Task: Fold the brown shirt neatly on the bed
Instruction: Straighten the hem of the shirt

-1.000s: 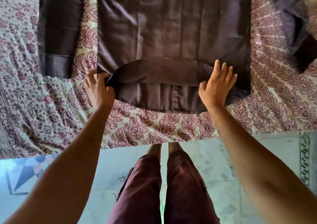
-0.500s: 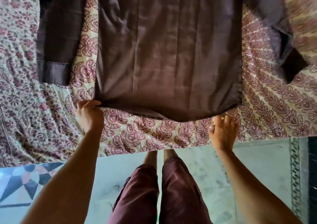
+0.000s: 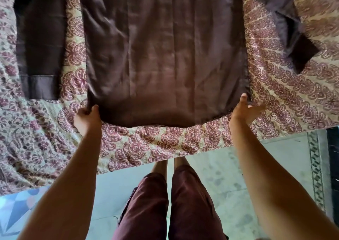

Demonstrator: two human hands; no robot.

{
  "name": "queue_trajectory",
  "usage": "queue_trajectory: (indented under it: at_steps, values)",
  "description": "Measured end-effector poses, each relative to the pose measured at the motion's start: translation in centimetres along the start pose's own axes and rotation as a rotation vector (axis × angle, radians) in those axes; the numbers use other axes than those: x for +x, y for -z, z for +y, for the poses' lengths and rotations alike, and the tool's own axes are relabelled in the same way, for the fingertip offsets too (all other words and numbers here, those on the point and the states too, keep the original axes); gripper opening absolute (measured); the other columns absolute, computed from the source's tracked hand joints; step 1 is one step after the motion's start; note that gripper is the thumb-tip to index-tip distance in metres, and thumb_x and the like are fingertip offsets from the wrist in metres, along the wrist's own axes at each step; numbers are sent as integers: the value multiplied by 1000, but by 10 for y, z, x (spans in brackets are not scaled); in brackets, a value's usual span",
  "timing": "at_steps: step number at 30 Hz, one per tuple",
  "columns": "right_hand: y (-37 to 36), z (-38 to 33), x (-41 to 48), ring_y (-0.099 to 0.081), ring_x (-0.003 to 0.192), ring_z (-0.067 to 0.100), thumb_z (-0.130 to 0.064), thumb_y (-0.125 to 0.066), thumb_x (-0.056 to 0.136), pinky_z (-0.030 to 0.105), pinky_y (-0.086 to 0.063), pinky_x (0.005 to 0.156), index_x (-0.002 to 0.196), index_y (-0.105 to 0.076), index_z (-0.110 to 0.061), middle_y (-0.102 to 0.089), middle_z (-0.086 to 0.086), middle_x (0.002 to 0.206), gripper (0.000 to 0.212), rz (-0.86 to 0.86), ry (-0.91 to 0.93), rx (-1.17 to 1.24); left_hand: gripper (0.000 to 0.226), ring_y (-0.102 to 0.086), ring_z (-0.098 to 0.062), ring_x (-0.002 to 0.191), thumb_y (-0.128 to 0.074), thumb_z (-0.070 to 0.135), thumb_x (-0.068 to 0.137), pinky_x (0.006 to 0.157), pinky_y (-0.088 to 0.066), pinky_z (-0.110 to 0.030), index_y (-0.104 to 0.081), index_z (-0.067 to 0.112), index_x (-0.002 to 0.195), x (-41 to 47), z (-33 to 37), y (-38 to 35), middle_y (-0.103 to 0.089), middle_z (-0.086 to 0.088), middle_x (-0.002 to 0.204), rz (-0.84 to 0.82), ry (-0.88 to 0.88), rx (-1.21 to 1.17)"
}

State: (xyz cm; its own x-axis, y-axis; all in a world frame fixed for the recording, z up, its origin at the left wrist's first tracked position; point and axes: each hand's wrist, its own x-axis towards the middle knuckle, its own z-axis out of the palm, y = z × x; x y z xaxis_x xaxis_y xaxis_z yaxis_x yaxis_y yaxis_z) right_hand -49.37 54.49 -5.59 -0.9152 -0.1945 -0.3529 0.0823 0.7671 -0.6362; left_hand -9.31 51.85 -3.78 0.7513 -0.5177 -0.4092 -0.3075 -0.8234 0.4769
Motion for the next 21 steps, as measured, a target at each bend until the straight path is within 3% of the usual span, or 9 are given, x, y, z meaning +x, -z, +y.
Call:
queue_trajectory:
  at_steps: [3,5,6,9,12,14,17,19,21]
  values:
    - [1,1,14,-60,103,28,-31,-56,90,32,-47,80,117,-54,-4,-60,16,118,37,-21,-38,-100,17,-60,-27,80,-67,25,80,77,-55,-44,-58,14,71,4,-1,0,-63,-12,79,-6,64,-144]
    - [6,-1,17,-60,104,28,-29,-55,92,32,-47,81,114,-57,-3,-63,15,115,34,-11,-62,-110,32,-54,-18,67,-69,20,81,55,-55,-28,-44,19,62,3,-4,1,-52,0,66,-3,132,-246]
    - [9,-2,17,-59,105,28,-28,-55,92,31,-45,79,114,-57,-3,-63,15,115,34,-1,-73,-122,35,-51,-14,63,-69,18,82,48,-50,-20,-41,19,61,0,-4,1,-49,2,65,1,147,-254]
    - [13,-1,18,-60,101,26,-21,-54,93,27,-41,71,110,-57,-4,-62,14,115,25,5,-92,-125,25,-55,-19,74,-71,19,80,59,-48,-23,-48,16,69,-2,-9,-1,-60,-5,80,17,151,-212]
    - [15,-5,8,-55,91,22,-13,-51,91,29,-41,72,111,-50,-9,-55,13,123,20,53,-50,-130,21,-58,-19,83,-72,16,78,57,-48,-19,-51,18,84,1,-7,0,-63,-9,97,62,116,-225]
    - [16,-3,-3,-54,99,27,-18,-54,89,35,-45,78,119,-47,-8,-50,14,124,32,121,182,-379,23,-61,-23,92,-70,14,78,69,-45,-23,-52,18,92,1,-10,0,-64,-9,106,101,83,-170]
    - [12,7,-30,-51,95,32,-20,-53,83,37,-36,81,111,-54,-7,-53,19,108,31,72,752,-510,30,-54,-26,102,-58,8,80,79,-40,-33,-51,12,109,-15,-12,-1,-56,-11,117,182,-105,114]
    - [6,20,-47,-52,89,33,-21,-52,84,38,-35,77,104,-56,-9,-55,18,101,24,-195,1156,-532,20,-52,-30,93,-50,9,81,76,-44,-41,-54,7,101,-28,-15,-9,-54,-18,107,136,-429,268]
    - [2,36,-61,-54,88,31,-28,-52,83,38,-42,75,102,-57,-10,-57,16,102,26,-519,1463,-601,19,-52,-30,77,-44,18,83,66,-45,-40,-57,6,91,-43,-23,-20,-56,-17,89,-103,-880,383]
